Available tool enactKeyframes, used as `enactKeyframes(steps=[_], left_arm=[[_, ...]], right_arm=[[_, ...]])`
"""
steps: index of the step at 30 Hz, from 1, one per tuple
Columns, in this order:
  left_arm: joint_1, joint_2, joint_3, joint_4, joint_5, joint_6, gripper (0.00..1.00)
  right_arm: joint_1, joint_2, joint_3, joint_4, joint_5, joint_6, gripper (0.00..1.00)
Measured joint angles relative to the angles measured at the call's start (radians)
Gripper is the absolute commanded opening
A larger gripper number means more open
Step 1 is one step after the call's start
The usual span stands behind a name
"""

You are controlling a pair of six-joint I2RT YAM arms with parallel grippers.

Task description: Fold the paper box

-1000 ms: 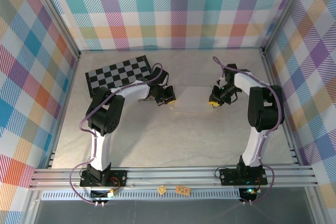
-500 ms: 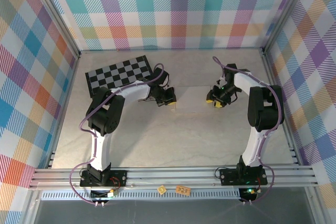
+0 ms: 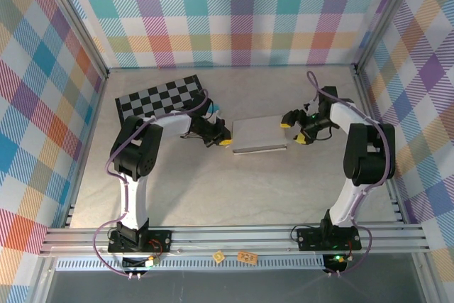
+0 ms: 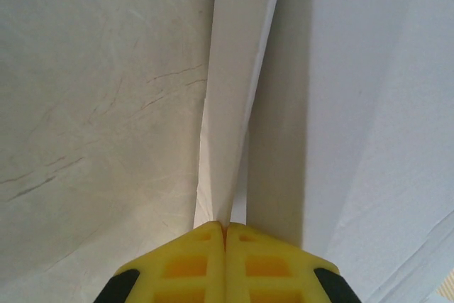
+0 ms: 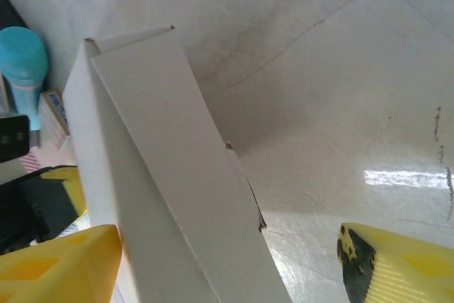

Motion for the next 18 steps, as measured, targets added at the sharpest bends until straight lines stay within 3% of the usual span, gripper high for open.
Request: enactKeyframes(steps=[9,18], left_arm=[[0.003,0.000,0.002,-0.003,0.011,-0.014,0.00],[0.003,0.002,0.010,-0.008,0.017,-0.021,0.00]], right_arm=[[-0.007,0.000,-0.129,0.167,-0.165,0.063,0.79],[-0.006,0.009,-0.184,0.328,-0.246,0.191,0.57]])
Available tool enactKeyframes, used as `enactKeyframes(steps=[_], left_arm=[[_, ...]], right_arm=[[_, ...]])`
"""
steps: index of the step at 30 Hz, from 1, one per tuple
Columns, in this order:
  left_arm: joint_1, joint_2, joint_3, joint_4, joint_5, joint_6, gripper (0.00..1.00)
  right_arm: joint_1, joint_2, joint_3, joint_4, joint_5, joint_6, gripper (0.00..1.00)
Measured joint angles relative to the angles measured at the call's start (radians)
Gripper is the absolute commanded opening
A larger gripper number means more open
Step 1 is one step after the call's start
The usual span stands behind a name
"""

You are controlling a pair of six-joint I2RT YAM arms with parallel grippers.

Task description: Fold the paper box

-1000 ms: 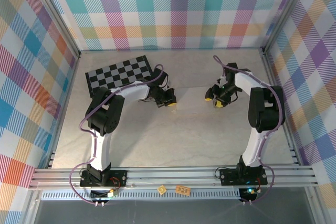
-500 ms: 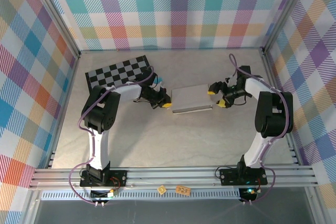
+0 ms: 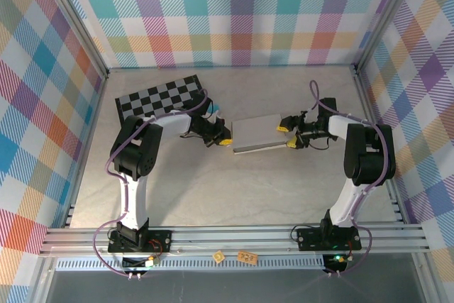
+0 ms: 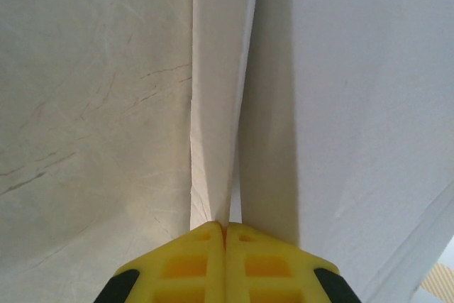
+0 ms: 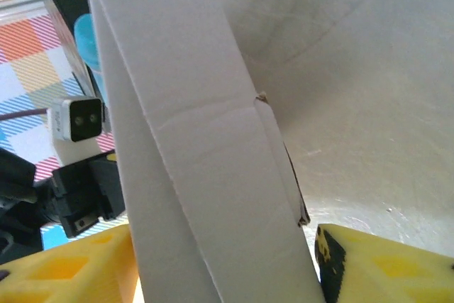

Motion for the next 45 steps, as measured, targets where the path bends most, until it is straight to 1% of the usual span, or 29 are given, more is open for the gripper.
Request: enactKeyframes(steps=[2,4,6,10,12,16,19,24,29,35,37,38,39,40,41,43,45], left_arm=[[0.001,0.000,0.004,0.001,-0.001,-0.009,0.00],[0.004,0.000,0.006,0.004,-0.001,-0.023,0.04],[0.008,0.000,0.008,0.008,0.002,-0.041,0.09],[0.018,0.000,0.017,0.016,0.002,-0.075,0.20],[0.022,0.000,0.021,0.019,0.002,-0.093,0.25],[0.033,-0.003,0.029,0.010,-0.003,-0.127,0.30],[0.034,-0.029,0.031,-0.003,-0.033,-0.155,0.32],[0.042,-0.119,0.027,0.005,-0.121,-0.270,0.44],[0.045,-0.195,-0.007,0.082,-0.187,-0.416,0.46],[0.030,-0.200,-0.032,0.120,-0.249,-0.586,0.50],[0.026,-0.200,-0.050,0.169,-0.261,-0.651,0.53],[0.023,-0.198,-0.061,0.196,-0.264,-0.685,0.78],[0.019,-0.195,-0.070,0.217,-0.264,-0.715,0.91],[0.018,-0.188,-0.071,0.225,-0.262,-0.740,0.97],[0.015,-0.180,-0.070,0.229,-0.261,-0.763,0.99],[0.010,-0.164,-0.060,0.203,-0.261,-0.791,1.00],[0.005,-0.162,-0.034,0.107,-0.285,-0.789,0.98]], right_arm=[[0.000,0.000,-0.005,0.034,-0.003,0.037,0.54],[0.001,0.000,-0.008,0.056,-0.004,0.064,0.52],[0.002,0.000,-0.011,0.076,-0.003,0.089,0.52],[0.006,0.000,-0.013,0.098,0.002,0.129,0.45],[0.006,0.000,-0.013,0.101,0.006,0.145,0.44],[0.006,0.000,-0.013,0.104,0.017,0.172,0.40],[0.006,0.000,-0.010,0.103,0.020,0.201,0.36],[0.006,0.000,0.026,0.071,0.025,0.249,0.33],[0.006,0.000,0.090,0.010,0.027,0.287,0.33],[0.006,0.001,0.140,-0.079,0.025,0.327,0.32],[0.006,0.009,0.158,-0.122,0.018,0.340,0.32],[0.006,0.017,0.172,-0.148,0.014,0.345,0.32],[0.006,0.031,0.192,-0.179,0.009,0.348,0.32],[0.006,0.044,0.213,-0.211,0.004,0.350,0.32],[0.006,0.058,0.234,-0.244,-0.002,0.350,0.31],[0.006,0.076,0.266,-0.305,-0.009,0.351,0.31],[0.006,0.080,0.276,-0.354,-0.015,0.354,0.31]])
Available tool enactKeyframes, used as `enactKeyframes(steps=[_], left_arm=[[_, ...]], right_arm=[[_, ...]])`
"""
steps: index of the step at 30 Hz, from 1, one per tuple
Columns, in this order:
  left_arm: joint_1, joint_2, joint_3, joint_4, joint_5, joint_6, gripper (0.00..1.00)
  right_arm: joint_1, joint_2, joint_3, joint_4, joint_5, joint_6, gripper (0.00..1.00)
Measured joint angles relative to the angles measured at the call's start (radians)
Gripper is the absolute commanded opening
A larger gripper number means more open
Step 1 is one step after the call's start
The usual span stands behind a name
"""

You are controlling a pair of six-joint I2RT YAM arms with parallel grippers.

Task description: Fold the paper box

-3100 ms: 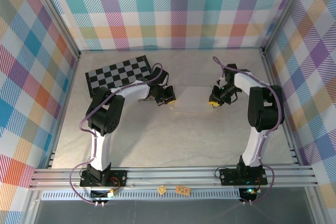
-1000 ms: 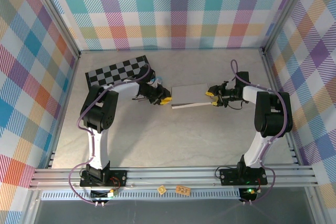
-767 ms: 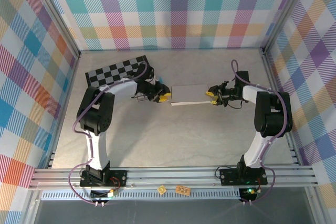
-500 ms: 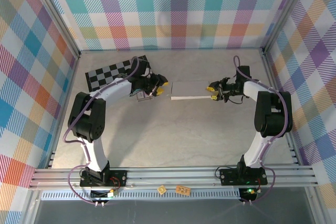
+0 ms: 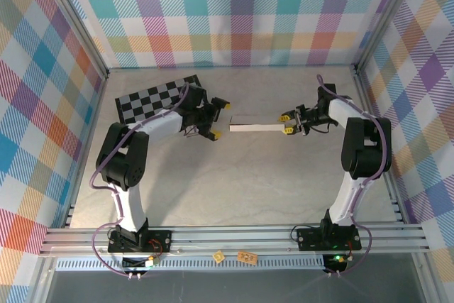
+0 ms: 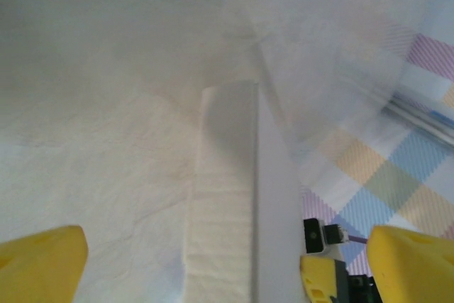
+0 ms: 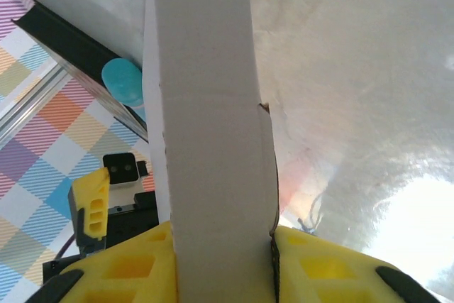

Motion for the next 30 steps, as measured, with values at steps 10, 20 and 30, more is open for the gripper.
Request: enactKeyframes(steps=[10,20,30], left_arm=[[-0.036,-0.145,0.329,-0.406,-0.224,0.784,0.61],[-0.300,-0.257,0.195,-0.558,-0.184,1.762,0.79],[-0.351,-0.074,0.277,-0.624,-0.276,2.071,0.83]], right_arm=[[0.000,0.000,-0.002,-0.195,-0.010,0.014,0.33],[0.000,0.002,-0.011,-0.343,-0.010,-0.068,0.29],[-0.008,0.051,0.046,-0.450,0.002,-0.145,0.29]])
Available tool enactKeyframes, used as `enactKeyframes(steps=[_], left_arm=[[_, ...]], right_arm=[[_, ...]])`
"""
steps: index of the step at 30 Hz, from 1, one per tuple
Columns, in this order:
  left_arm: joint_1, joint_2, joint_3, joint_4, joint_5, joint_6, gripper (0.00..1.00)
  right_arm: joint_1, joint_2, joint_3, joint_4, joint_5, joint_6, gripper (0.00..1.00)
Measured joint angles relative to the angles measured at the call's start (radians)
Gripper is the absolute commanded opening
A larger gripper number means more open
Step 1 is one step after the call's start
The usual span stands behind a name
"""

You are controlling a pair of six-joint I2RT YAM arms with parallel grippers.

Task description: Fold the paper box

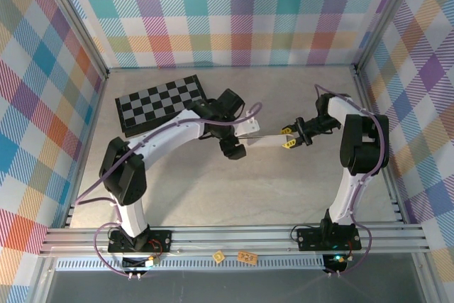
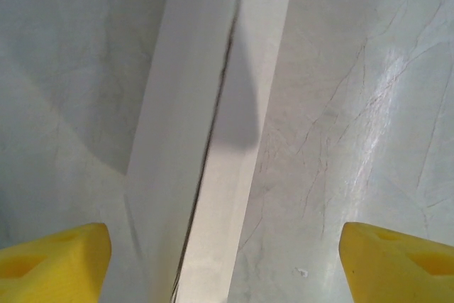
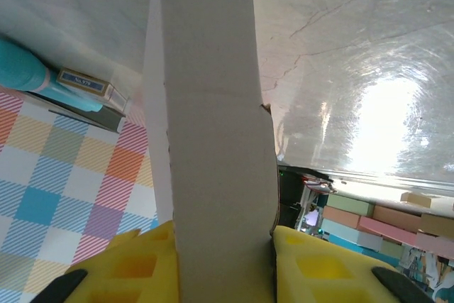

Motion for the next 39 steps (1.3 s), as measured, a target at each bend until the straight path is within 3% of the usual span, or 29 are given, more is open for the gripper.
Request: enactKeyframes(steps=[10,23,27,33,39], left_arm=[[-0.062,0.088,0.023,0.060,-0.090,0.032,0.73],[-0.063,0.090,0.031,0.064,-0.066,0.029,0.42],[-0.063,0.091,0.036,0.047,-0.055,0.022,0.41],[-0.063,0.091,0.037,0.030,-0.031,0.006,0.41],[-0.063,0.091,0.037,0.024,-0.024,-0.003,0.56]], right_arm=[[0.000,0.000,0.000,-0.005,-0.003,0.001,0.29],[0.000,0.000,-0.016,0.008,-0.012,0.008,0.34],[0.000,0.000,-0.016,0.011,-0.013,0.010,0.41],[0.000,0.000,-0.016,0.021,-0.012,0.029,0.39],[0.000,-0.003,-0.021,0.041,-0.023,0.036,0.31]])
